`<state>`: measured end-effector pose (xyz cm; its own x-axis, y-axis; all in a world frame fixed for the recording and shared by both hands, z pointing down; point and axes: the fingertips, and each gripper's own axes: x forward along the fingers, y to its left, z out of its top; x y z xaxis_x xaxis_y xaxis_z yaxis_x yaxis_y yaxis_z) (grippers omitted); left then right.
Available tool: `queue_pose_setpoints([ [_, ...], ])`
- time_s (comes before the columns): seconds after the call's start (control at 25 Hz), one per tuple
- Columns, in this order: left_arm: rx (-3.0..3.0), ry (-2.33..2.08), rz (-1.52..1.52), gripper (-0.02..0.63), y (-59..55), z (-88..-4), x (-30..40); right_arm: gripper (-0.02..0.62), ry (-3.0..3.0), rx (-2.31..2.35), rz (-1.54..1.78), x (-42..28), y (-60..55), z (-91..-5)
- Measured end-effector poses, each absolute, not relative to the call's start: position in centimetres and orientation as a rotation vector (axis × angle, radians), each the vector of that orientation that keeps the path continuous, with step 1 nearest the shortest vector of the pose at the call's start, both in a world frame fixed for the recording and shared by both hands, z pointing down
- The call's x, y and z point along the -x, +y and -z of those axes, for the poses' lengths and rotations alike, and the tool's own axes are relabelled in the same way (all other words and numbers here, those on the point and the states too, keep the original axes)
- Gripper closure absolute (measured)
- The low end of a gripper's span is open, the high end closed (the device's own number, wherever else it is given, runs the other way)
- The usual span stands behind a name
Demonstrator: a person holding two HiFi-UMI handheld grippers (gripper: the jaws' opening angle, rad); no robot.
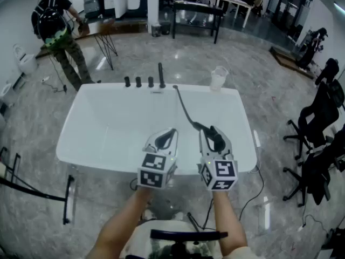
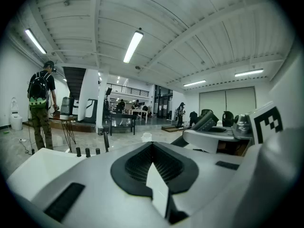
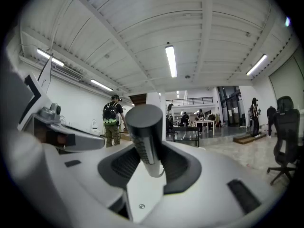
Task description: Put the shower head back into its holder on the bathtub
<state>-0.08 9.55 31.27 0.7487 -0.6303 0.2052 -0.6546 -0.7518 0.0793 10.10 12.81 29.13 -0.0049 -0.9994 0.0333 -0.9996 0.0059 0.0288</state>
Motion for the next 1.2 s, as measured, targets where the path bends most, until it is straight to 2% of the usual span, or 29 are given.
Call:
queue_pose_setpoints([
  [1.2,-2.799,-1.107,-0.286,0.601,10.3,-31.1,-5.1,0.446,-2.286,-2.086,0.028,-14.1,12.7,-28.5],
])
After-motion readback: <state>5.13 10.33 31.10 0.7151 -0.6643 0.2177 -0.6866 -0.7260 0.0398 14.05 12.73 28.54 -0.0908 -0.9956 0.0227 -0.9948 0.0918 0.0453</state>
